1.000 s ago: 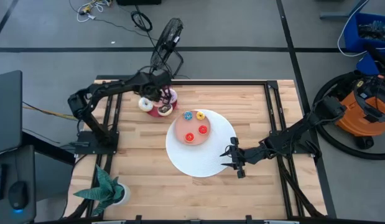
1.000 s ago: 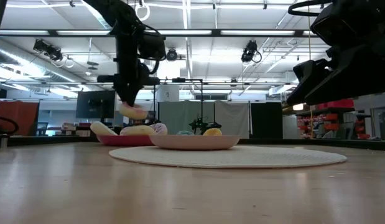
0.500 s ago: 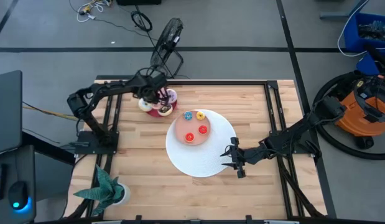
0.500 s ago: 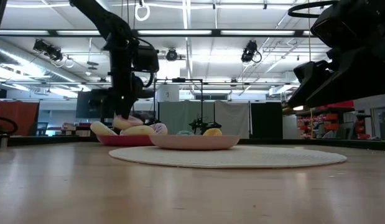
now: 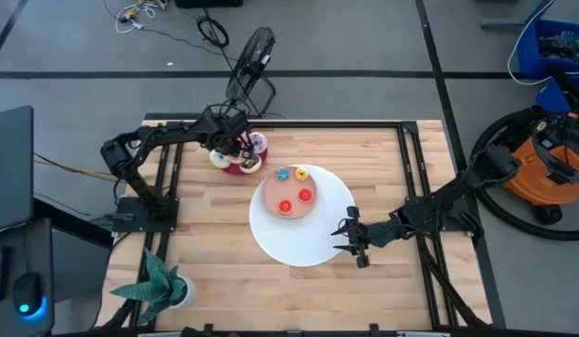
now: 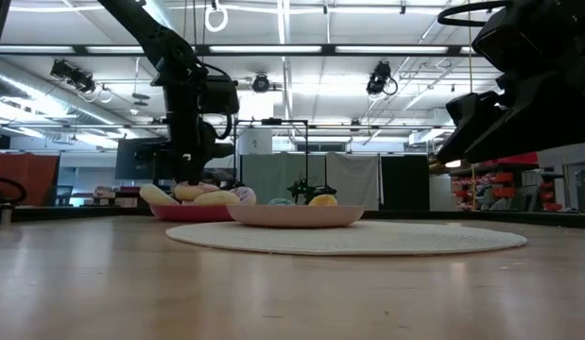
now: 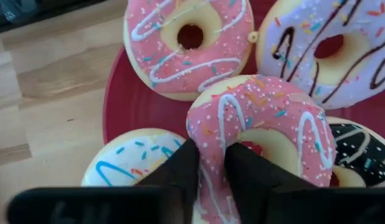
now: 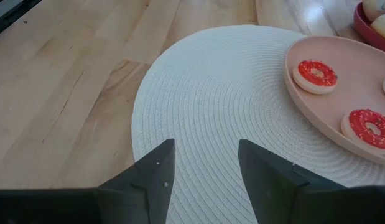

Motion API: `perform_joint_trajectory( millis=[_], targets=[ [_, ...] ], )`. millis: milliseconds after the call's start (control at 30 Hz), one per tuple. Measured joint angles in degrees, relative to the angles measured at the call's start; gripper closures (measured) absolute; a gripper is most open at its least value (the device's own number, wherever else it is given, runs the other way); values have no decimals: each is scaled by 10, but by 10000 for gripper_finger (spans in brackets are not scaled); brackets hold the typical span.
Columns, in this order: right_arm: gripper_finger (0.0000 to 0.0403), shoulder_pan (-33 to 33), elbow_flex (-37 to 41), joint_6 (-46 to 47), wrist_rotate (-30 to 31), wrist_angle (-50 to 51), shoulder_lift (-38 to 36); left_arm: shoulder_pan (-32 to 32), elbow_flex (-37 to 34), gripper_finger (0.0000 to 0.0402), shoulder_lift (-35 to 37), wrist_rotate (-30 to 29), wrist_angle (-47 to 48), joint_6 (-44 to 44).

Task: Pick & Place donuts
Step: Put the big pink donut on the dark pink plate

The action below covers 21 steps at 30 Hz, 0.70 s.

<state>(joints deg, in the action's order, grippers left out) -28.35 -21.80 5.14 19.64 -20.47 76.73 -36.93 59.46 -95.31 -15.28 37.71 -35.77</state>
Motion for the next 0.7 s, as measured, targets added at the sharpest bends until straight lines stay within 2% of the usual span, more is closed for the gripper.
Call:
perform_joint_trajectory(
  millis=[200, 333, 500, 700],
  targets=[
    [217, 0, 0, 0, 0, 0, 0, 0, 0, 239, 0, -16, -5, 1],
    [217, 0, 0, 1, 0, 1, 0, 0, 0, 208, 0, -40, -4, 1],
    [217, 0, 0, 2, 0, 1, 0, 0, 0, 199, 0, -41, 7, 1],
    [217, 0, 0, 2, 0, 2, 0, -1, 0, 219, 1, -40, 33, -3]
  ],
)
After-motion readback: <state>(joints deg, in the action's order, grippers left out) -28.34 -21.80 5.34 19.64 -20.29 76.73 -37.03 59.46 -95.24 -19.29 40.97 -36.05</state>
